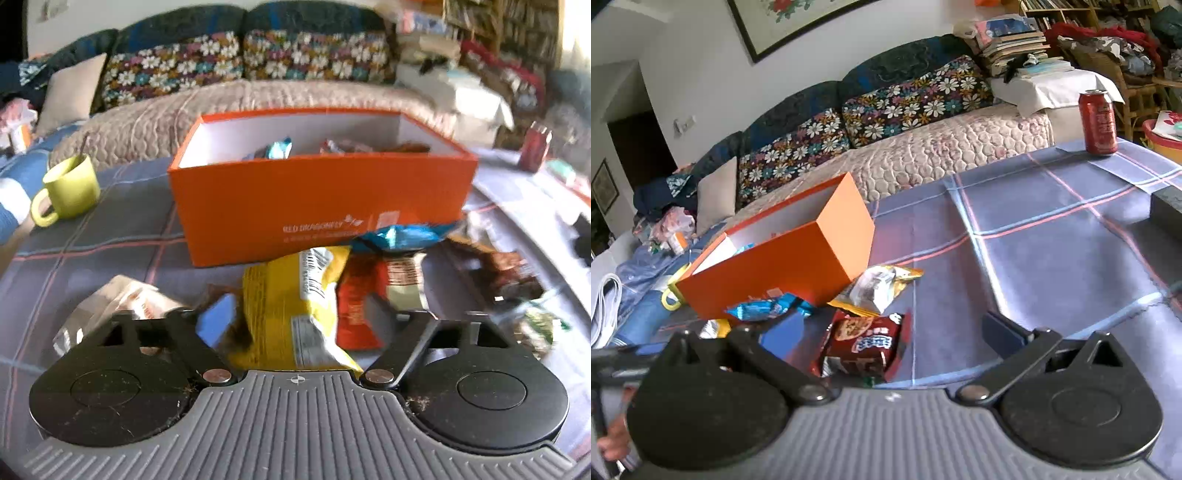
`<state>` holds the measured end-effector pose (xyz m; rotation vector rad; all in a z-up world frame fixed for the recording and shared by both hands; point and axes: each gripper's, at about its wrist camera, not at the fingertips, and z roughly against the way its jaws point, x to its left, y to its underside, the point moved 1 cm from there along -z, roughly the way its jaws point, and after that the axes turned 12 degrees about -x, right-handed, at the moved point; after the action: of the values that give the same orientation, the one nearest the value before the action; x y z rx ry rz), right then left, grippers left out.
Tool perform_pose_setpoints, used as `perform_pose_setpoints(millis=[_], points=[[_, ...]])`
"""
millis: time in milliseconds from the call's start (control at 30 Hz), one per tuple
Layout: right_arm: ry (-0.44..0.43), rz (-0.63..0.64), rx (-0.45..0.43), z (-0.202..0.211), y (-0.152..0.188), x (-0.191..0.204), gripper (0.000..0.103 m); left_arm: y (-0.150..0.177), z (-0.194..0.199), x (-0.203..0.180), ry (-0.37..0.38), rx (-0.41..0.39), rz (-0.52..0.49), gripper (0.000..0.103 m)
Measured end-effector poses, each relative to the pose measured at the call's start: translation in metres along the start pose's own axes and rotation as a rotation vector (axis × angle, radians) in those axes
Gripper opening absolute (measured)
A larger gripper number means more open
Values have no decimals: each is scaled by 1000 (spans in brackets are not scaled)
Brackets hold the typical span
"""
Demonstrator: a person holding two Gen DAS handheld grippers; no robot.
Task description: Organize snacks
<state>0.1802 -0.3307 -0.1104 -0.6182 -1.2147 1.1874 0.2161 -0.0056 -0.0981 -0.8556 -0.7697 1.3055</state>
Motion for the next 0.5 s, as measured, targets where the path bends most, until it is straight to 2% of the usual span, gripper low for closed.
perform_pose_setpoints(millis=[33,67,100,233,367,467,500], points=[[1,-1,-2,1,0,-1,103,1,-6,0,-6,23,-5,9],[5,-2,-2,1,0,-2,103,4,-6,0,-20,28,-9,8],[6,-1,1,1,0,-2,103,6,-2,0,-21,24,-10,0],[-18,24,40,-3,4,4,103,21,35,2,9,34,-31,0],[-65,130,106,-8,17,27,103,41,68,3,0,48,-48,0],[-75,231,134,-6,32,44,103,52,85,4,-8,48,-37,4],[-72,262,143,-6,37,49,103,54,88,5,-8,51,-26,8]])
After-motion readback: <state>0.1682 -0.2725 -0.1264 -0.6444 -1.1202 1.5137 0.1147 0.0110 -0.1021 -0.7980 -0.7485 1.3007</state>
